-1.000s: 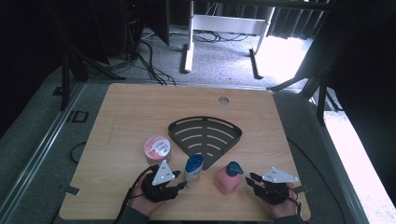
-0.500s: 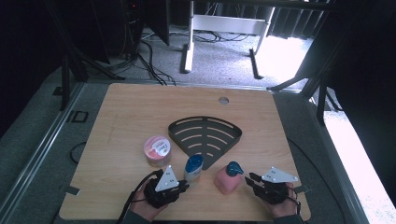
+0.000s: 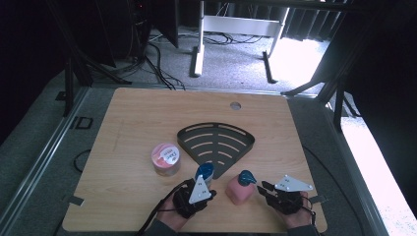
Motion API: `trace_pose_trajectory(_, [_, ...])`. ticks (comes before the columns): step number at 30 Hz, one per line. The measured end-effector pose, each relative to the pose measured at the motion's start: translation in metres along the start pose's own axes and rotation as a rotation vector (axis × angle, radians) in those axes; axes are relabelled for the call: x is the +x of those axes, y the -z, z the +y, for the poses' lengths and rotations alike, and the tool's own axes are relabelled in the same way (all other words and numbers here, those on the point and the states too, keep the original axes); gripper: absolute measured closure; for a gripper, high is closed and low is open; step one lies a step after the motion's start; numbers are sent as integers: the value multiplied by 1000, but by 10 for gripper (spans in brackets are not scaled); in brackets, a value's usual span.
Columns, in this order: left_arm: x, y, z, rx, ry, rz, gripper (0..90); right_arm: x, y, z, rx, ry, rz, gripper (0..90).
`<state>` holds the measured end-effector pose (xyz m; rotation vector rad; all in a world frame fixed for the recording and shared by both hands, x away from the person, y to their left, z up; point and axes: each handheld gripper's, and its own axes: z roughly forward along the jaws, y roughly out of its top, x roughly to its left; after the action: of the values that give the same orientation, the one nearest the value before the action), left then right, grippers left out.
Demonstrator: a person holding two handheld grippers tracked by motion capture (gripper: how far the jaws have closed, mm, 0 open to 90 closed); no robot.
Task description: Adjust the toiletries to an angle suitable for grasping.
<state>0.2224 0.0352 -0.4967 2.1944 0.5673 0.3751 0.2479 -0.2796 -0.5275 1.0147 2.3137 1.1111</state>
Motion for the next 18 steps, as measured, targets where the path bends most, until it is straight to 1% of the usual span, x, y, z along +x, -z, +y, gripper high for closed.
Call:
trace_pose_trajectory(4, [0,-7,-1,3,12,12,899,-1,0,0,-2,-3,2,707])
trace_pose_trajectory(7, [2,-9,-4,8,18,17,899,-1,0,0,-4,-4,2,707])
trace_pose_trajectory(10, [4,-11,-9,4,40,34,899,-1,0,0,-6,-7,2,706])
trace_pose_trajectory(13, [6,-11,-12,8,49,47,900,-1,0,1,-9,-8,3,706])
trace_pose_trajectory(14, [6,-12,-12,12,45,57,900,-1,0,1,-9,-9,3,706])
trace_pose_trajectory(16, [7,-12,-13,14,45,54,900,-2,-1,1,-10,-6,4,706])
trace_pose_trajectory(18, [7,-13,-13,20,42,61,900,-1,-2,1,-9,-6,6,707])
